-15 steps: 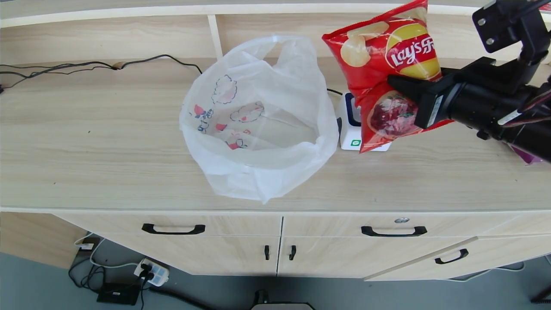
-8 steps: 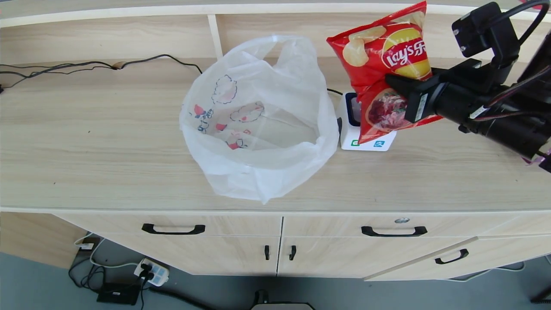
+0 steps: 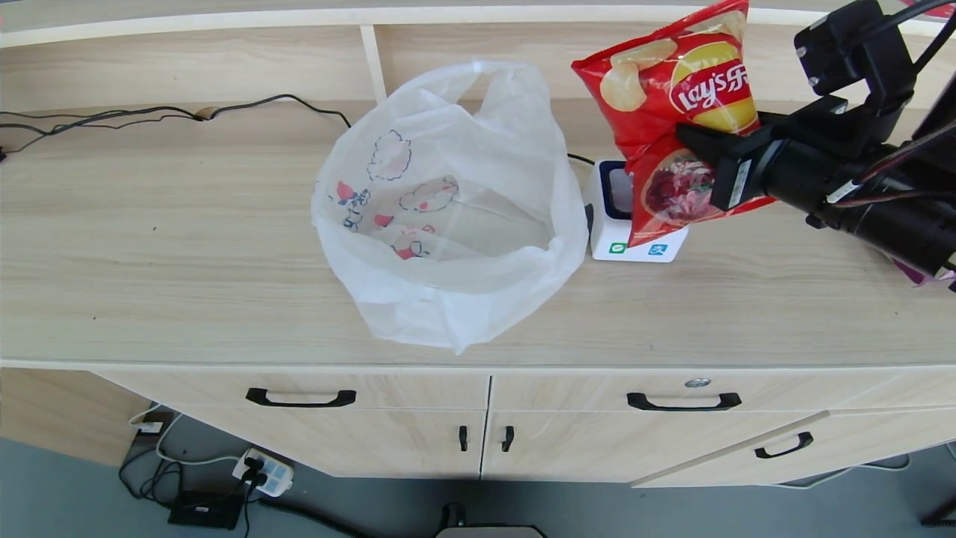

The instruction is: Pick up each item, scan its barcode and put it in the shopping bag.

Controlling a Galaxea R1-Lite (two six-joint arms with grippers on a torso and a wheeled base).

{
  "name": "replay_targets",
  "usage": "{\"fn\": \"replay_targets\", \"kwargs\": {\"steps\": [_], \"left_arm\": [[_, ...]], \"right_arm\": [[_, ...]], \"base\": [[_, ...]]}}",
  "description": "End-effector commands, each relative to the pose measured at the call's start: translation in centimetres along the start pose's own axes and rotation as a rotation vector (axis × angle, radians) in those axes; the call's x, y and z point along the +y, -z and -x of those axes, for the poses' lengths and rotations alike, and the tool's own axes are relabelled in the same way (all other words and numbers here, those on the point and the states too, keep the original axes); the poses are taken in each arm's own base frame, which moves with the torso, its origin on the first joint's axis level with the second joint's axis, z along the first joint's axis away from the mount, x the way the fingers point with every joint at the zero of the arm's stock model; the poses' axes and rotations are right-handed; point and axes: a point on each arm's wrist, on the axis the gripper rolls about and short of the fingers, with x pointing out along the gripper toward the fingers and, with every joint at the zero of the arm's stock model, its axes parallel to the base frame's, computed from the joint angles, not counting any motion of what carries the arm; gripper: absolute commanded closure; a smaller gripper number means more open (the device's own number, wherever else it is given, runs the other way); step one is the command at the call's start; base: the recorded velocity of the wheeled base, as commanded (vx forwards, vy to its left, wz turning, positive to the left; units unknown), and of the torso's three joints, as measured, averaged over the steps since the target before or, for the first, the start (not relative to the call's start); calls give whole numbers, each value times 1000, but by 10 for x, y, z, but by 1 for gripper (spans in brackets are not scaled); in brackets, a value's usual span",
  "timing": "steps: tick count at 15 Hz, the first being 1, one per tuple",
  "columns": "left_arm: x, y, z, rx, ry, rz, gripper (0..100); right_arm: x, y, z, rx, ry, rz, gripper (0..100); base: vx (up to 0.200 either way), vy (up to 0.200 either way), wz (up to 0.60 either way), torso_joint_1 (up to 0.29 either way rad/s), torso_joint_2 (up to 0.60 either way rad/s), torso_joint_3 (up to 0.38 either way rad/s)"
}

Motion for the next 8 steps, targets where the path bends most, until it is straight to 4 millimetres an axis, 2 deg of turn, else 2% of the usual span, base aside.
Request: {"fn": "replay_targets", "kwargs": {"steps": [1, 4, 8], "left_arm": [[0, 0, 0, 2, 0, 0, 0], [0, 0, 0, 2, -1, 0, 0], [0, 0, 0, 1, 0, 0, 0]], "right_arm": [[-4, -16, 19, -47, 9, -18, 100], [-9, -35, 66, -78, 17, -65, 100], [-7, -57, 99, -84, -38, -188, 100]], "base": [[0, 0, 0, 0, 0, 0], [0, 0, 0, 0, 0, 0], [0, 0, 600, 0, 1, 4]]}}
